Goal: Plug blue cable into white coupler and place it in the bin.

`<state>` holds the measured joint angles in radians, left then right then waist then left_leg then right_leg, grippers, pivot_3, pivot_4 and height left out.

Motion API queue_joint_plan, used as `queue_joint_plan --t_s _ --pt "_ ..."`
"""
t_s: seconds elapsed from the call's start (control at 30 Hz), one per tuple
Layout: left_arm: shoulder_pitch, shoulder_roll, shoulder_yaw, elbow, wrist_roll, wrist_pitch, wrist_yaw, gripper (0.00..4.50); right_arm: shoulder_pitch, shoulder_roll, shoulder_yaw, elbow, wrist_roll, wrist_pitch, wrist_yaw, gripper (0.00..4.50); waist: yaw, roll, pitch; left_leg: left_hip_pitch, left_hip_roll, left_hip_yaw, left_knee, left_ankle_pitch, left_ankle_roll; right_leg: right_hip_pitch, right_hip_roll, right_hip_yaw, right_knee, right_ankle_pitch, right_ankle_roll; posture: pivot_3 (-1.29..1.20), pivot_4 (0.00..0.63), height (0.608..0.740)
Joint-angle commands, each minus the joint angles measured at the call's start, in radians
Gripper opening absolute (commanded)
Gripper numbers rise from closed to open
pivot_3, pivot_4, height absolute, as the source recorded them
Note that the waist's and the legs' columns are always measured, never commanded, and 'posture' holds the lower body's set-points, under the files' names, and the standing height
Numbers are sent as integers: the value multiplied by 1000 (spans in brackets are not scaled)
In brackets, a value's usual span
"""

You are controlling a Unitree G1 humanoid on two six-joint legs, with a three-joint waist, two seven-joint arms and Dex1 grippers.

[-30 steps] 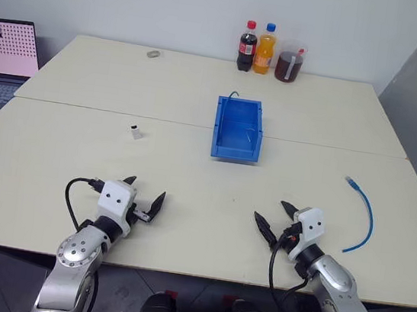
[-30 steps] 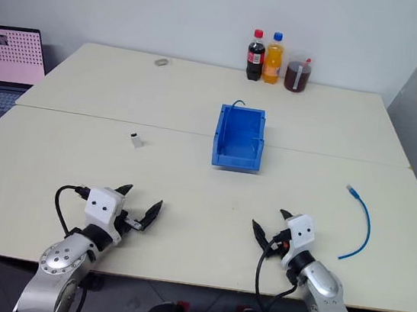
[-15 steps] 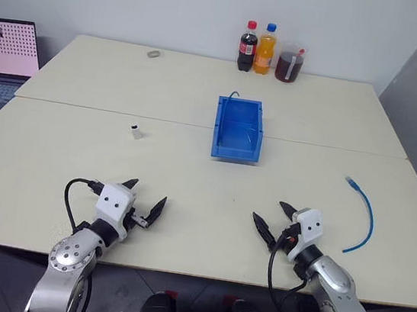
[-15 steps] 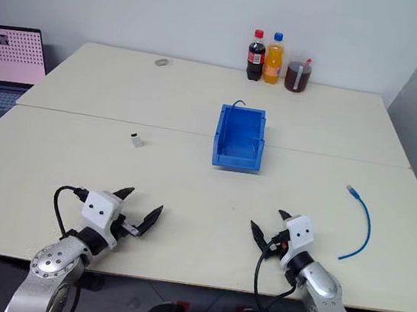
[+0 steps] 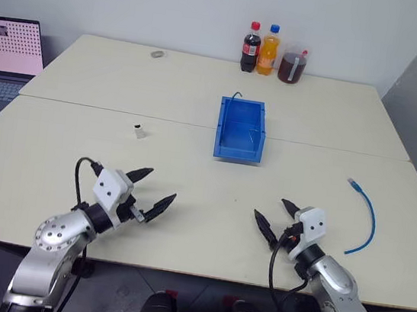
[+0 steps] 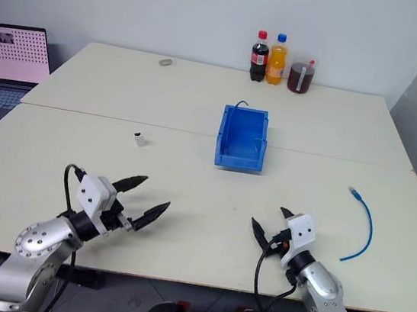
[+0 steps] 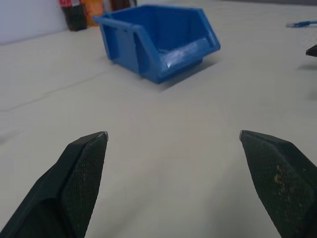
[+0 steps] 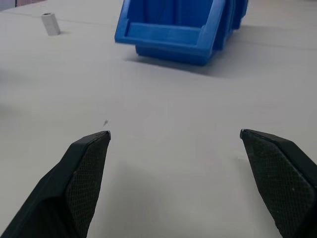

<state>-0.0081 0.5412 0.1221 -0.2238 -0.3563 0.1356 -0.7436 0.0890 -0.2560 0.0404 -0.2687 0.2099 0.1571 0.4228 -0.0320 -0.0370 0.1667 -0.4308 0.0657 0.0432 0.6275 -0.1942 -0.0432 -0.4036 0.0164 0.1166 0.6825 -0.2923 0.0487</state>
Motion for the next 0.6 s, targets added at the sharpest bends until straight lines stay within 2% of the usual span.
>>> queue_joint_plan --t_s 0.03,0.13,0.3,0.47,0.6 --pt "-79 41 -48 -48 -66 106 -75 4500 -22 -37 -115 -76 37 30 -34 4468 1 0 0 -1 0 -1 0 0 0 0 0 -1 0 0 0 0 150 740" --pt "-160 72 -100 -77 -134 216 -155 4500 -64 -105 -245 -42 51 91 -72 4468 0 0 0 -1 -1 -2 1 0 0 0 0 -1 0 0 0 0 150 740" --pt "-252 108 -155 -94 -171 300 -240 4500 -134 -201 -361 88 43 212 -126 4468 -1 0 0 -2 -1 -3 1 0 0 0 1 -2 0 2 -3 0 150 740" --pt "-321 135 -202 -108 -200 361 -327 4500 -214 -297 -402 262 36 328 -133 4468 -5 1 0 -2 -1 -4 0 0 0 0 1 -2 1 2 -4 0 150 740" --pt "-335 140 -212 -110 -205 375 -351 4500 -252 -331 -410 357 45 371 -120 4468 -5 1 0 -2 -1 -4 0 0 0 0 1 -2 0 2 -4 0 150 740"
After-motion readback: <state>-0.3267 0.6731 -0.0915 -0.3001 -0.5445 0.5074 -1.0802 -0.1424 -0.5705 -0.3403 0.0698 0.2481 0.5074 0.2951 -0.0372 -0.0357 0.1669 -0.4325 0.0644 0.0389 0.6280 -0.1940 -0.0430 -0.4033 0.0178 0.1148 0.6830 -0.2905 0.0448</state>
